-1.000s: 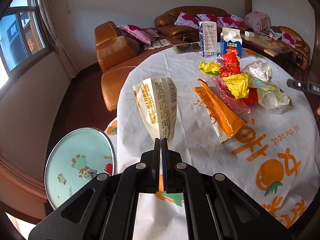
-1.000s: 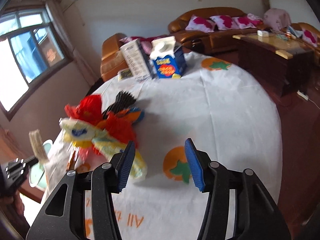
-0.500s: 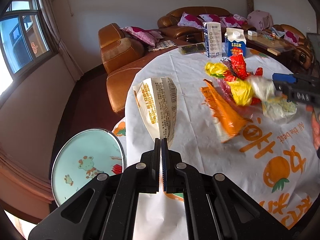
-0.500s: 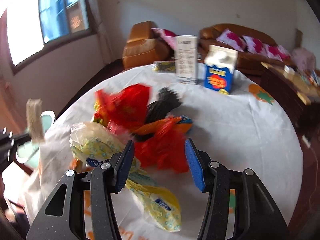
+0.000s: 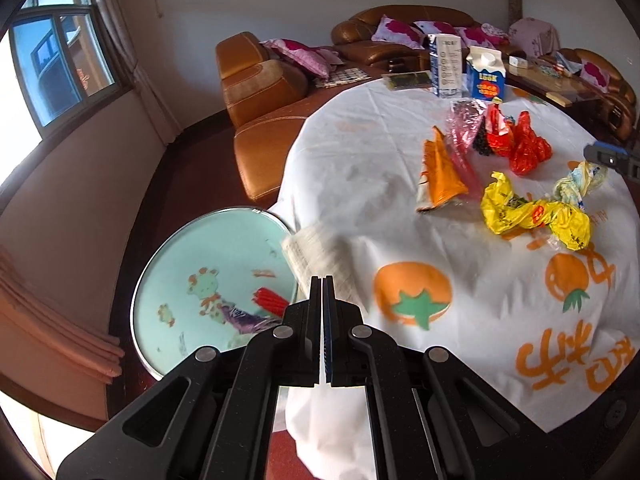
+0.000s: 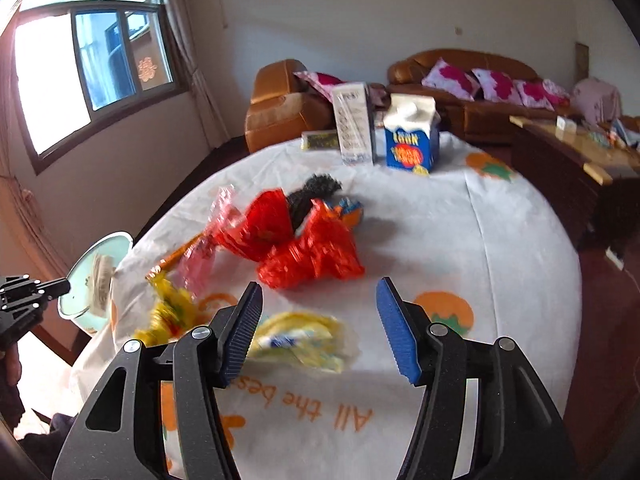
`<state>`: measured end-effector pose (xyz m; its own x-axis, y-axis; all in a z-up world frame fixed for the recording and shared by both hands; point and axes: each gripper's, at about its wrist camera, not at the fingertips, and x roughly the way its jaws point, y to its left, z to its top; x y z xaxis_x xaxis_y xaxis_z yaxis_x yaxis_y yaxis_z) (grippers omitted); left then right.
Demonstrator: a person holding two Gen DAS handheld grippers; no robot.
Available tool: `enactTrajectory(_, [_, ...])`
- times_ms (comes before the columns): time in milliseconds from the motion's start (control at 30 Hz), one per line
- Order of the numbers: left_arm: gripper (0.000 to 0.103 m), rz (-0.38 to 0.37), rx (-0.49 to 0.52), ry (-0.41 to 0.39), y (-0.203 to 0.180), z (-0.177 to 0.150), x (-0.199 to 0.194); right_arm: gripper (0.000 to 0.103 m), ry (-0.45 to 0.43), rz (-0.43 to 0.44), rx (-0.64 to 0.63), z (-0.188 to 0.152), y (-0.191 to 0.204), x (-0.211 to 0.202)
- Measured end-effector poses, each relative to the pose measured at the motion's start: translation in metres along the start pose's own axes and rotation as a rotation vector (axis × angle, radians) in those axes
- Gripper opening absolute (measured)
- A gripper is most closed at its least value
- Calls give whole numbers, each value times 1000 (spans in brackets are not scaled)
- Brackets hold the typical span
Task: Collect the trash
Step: 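Lift the white paper packet with the left tool while the right tool grasps the yellow-green bag, then carry the paper packet and yellow-green bag over the teal bin with both tools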
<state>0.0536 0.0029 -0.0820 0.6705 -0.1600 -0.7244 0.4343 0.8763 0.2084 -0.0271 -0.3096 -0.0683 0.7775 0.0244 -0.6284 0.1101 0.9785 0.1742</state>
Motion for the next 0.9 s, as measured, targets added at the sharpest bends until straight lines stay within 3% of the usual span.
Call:
enactTrajectory(233, [1, -25, -1, 11, -4, -3, 9, 57, 71, 60, 55, -11, -11, 18])
enactTrajectory(300, [1, -31, 1, 20, -7, -5, 12, 47, 87, 83, 60, -13, -12, 19])
enactTrajectory(433, [1, -25, -8, 30, -5, -8, 17, 43, 110, 111, 65, -18, -11, 22])
enactTrajectory(667, [5, -41, -29, 33, -5, -9, 23, 22, 128, 109, 44, -24, -9, 24])
enactTrajectory(700, [7, -45, -37, 38, -5, -9, 24, 20, 126, 107, 41, -24, -9, 23])
enactTrajectory(833, [35, -51, -85, 52, 0, -11, 32, 17, 120, 107, 32, -23, -8, 21])
enactTrajectory(900, [42, -52, -97, 45, 0, -11, 33, 17, 112, 105, 24, -23, -6, 18])
